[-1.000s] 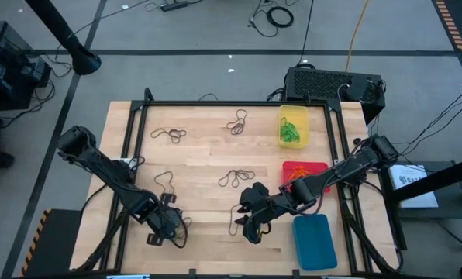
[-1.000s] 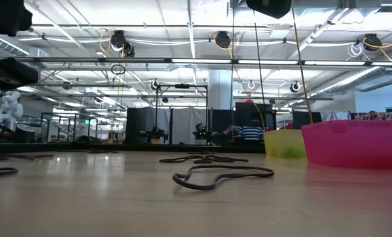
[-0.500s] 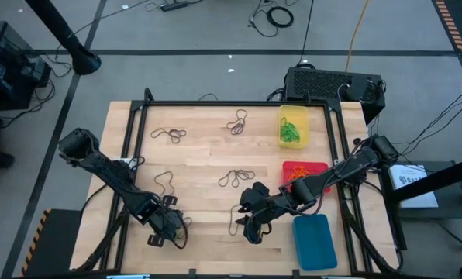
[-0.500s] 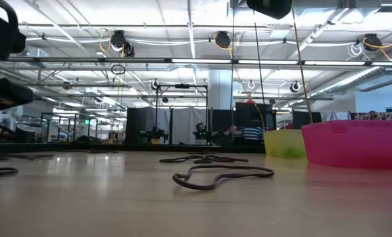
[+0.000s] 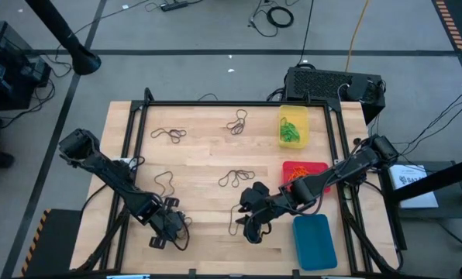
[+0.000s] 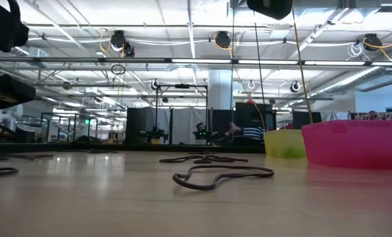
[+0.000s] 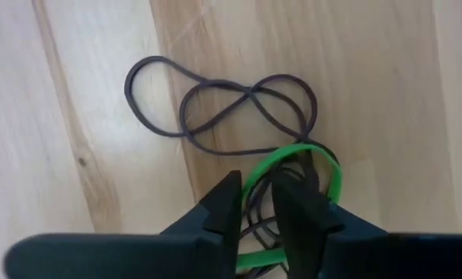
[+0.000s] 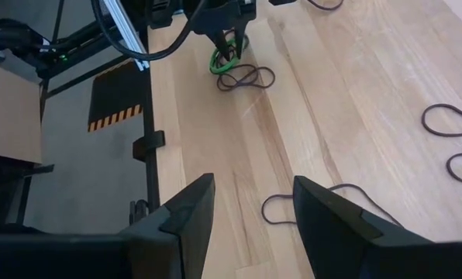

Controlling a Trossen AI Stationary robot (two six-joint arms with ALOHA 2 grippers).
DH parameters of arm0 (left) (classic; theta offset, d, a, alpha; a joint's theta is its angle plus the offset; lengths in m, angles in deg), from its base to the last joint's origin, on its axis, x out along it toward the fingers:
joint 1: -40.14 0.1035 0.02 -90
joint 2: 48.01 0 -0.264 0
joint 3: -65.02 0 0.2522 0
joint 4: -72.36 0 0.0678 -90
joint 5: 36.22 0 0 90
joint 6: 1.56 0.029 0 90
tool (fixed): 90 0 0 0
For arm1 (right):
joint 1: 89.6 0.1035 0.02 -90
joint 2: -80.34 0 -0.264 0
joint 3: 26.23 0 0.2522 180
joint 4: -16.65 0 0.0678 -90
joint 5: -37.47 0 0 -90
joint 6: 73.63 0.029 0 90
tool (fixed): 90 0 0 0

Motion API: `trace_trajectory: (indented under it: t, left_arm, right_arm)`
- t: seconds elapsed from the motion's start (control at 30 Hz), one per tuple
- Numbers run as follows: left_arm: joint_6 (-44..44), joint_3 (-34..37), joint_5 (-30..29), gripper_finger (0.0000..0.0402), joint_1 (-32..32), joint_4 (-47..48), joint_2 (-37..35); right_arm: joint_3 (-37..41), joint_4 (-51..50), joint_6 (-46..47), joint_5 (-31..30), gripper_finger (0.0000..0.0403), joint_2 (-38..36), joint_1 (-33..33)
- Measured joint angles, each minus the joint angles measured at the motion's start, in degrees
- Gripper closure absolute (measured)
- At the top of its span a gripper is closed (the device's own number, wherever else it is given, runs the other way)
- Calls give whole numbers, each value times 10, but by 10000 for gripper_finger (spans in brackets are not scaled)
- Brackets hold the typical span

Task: Sort rubber bands into baskets
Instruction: Put the green rubber band into the yellow bin

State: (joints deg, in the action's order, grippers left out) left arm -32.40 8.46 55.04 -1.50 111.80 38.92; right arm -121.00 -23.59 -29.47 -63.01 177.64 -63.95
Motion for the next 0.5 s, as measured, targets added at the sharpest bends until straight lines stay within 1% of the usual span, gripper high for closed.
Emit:
trace_trajectory:
  t: [0.23,0.5]
  left_arm:
    - [1,0,0,393,0,14,0]
    - [-3,-2,-11,398,3,20,-11]
  right_arm:
    - [0,0,2,0,234,0,-1]
    - [0,0,15,1,234,0,-1]
